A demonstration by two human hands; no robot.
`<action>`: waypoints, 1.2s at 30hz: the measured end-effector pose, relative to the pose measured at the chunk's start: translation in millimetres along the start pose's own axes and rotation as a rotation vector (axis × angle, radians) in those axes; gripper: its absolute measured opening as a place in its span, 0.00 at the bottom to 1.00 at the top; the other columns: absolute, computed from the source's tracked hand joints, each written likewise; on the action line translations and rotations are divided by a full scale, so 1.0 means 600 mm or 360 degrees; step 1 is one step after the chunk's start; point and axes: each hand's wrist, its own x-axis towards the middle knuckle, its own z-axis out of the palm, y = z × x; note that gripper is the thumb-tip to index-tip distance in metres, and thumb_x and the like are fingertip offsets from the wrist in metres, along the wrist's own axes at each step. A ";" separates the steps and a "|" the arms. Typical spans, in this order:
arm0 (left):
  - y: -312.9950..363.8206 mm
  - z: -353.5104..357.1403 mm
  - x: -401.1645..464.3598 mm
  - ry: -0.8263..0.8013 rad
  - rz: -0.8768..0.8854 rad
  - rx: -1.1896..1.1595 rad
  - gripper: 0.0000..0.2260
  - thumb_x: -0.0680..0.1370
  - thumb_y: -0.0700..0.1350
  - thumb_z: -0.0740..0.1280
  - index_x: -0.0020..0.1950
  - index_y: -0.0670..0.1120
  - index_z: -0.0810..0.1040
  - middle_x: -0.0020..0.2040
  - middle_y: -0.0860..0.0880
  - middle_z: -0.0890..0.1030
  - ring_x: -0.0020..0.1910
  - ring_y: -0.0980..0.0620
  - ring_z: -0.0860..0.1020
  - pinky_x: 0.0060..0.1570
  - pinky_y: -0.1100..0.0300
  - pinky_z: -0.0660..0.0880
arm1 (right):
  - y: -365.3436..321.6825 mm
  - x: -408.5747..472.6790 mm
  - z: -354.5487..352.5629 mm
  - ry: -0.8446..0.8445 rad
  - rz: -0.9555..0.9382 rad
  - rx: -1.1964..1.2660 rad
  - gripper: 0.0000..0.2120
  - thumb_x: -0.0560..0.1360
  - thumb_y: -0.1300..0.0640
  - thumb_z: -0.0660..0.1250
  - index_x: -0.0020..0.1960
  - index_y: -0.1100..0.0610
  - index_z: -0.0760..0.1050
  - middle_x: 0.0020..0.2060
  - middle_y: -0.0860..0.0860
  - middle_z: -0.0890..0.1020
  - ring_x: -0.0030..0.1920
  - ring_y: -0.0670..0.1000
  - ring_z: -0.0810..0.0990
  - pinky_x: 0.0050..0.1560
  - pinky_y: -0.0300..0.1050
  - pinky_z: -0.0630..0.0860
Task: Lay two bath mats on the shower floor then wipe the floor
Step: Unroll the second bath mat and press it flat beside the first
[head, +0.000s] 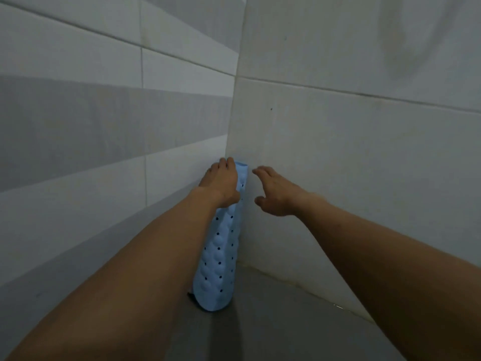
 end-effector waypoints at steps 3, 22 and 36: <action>-0.012 0.015 0.011 -0.0085 0.0007 -0.0047 0.34 0.74 0.44 0.70 0.75 0.37 0.58 0.70 0.39 0.66 0.66 0.40 0.69 0.64 0.49 0.71 | -0.001 0.044 0.001 -0.0006 0.0036 -0.0004 0.41 0.78 0.59 0.64 0.81 0.57 0.42 0.81 0.53 0.45 0.79 0.57 0.52 0.78 0.55 0.56; -0.022 -0.045 -0.072 0.0017 0.0149 -0.0565 0.17 0.68 0.44 0.77 0.48 0.47 0.71 0.44 0.49 0.78 0.41 0.49 0.76 0.42 0.53 0.76 | -0.024 -0.006 -0.041 0.0288 -0.0394 -0.0557 0.24 0.76 0.47 0.70 0.70 0.50 0.69 0.74 0.52 0.63 0.75 0.58 0.57 0.73 0.56 0.60; 0.190 -0.175 -0.154 0.0344 0.0237 -0.0342 0.06 0.67 0.45 0.75 0.42 0.49 0.83 0.44 0.49 0.83 0.44 0.47 0.80 0.47 0.52 0.78 | 0.056 -0.245 -0.129 0.0629 0.0034 0.0085 0.16 0.78 0.40 0.64 0.57 0.51 0.78 0.52 0.53 0.83 0.52 0.56 0.80 0.49 0.52 0.76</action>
